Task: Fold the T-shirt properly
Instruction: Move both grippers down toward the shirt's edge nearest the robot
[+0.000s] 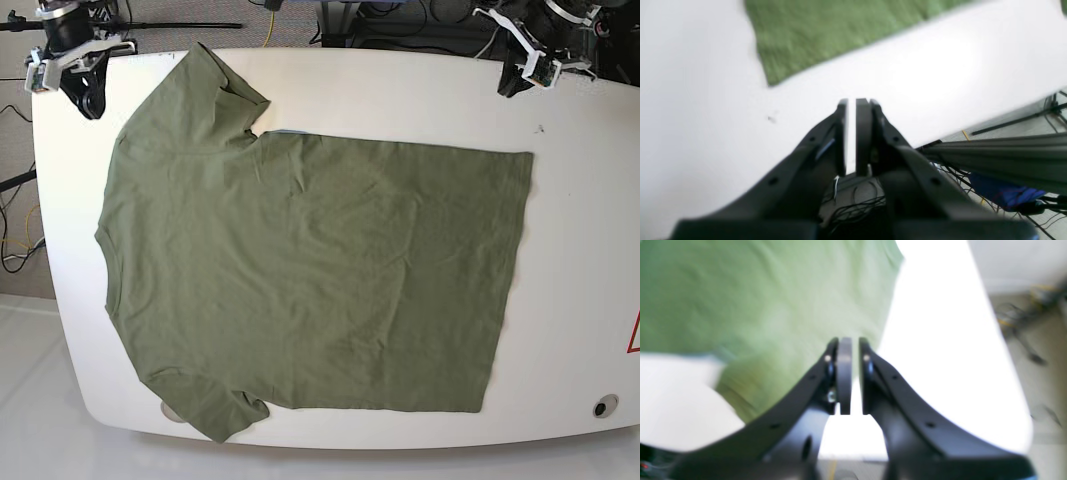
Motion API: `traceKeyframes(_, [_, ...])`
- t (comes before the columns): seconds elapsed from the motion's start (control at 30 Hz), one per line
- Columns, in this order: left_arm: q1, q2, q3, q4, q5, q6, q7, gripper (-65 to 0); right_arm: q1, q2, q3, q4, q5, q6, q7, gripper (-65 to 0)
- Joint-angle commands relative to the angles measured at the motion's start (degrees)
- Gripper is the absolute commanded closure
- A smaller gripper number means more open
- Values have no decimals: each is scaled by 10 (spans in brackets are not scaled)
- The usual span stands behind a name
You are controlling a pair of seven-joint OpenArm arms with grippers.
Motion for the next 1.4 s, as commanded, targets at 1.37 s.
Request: traceKeyframes(1.37, [-27,10,-43,7,-10,-15,25,-119,188,-22,18,-197,0,45,-135,-212])
